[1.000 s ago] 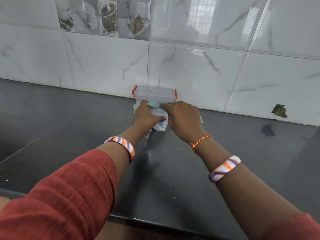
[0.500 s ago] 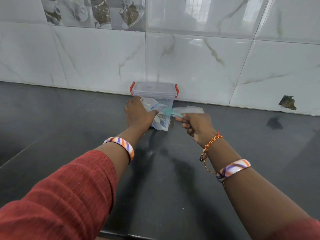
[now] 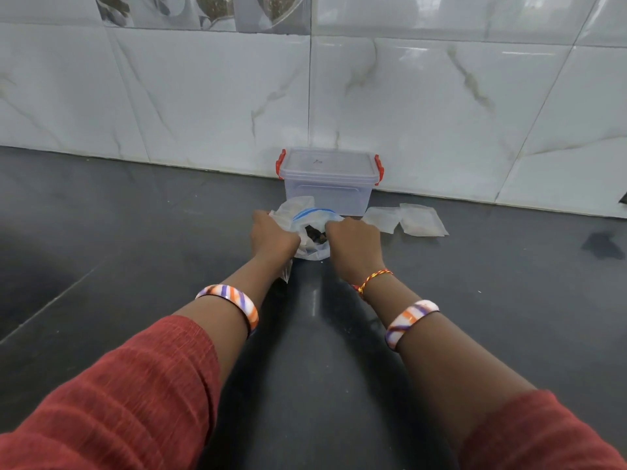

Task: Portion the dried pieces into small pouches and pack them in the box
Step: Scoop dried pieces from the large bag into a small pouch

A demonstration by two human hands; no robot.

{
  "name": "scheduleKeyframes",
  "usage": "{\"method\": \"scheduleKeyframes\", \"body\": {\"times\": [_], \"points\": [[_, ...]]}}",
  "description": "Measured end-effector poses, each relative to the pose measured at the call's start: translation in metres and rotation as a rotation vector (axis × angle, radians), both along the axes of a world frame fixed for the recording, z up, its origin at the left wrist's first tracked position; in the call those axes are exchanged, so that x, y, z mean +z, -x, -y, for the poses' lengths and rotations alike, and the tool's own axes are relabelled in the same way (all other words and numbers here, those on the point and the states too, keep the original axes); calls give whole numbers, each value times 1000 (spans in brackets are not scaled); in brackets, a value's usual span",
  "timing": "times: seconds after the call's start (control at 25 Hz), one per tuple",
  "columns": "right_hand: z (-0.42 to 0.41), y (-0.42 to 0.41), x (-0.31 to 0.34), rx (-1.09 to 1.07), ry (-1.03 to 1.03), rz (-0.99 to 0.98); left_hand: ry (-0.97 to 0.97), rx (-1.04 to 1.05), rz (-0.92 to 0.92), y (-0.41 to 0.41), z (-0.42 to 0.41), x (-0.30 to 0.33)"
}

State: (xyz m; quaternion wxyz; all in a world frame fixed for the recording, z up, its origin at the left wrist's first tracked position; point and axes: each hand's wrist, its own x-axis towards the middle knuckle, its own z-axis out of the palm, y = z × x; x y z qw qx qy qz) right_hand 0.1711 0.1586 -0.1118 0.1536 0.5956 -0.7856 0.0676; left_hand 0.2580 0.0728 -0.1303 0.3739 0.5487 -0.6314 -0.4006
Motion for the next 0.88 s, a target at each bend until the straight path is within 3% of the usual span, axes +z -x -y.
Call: {"method": "scheduleKeyframes", "body": {"times": [0.12, 0.24, 0.36, 0.52, 0.68, 0.88], "points": [[11, 6, -5, -67, 70, 183, -50, 11, -132, 5, 10, 5], [12, 19, -6, -136, 178, 578, -56, 71, -239, 18, 20, 20], [13, 32, -9, -228, 272, 984, 16, -41, -132, 36, 17, 29], [23, 38, -12, -393, 361, 1341, 136, -183, 19, 47, 3, 33], [17, 38, -16, -406, 453, 1417, 100, -38, -18, 29, 8, 30], [-7, 31, -1, -386, 504, 1490, 132, -38, -42, 18, -4, 22]]}}
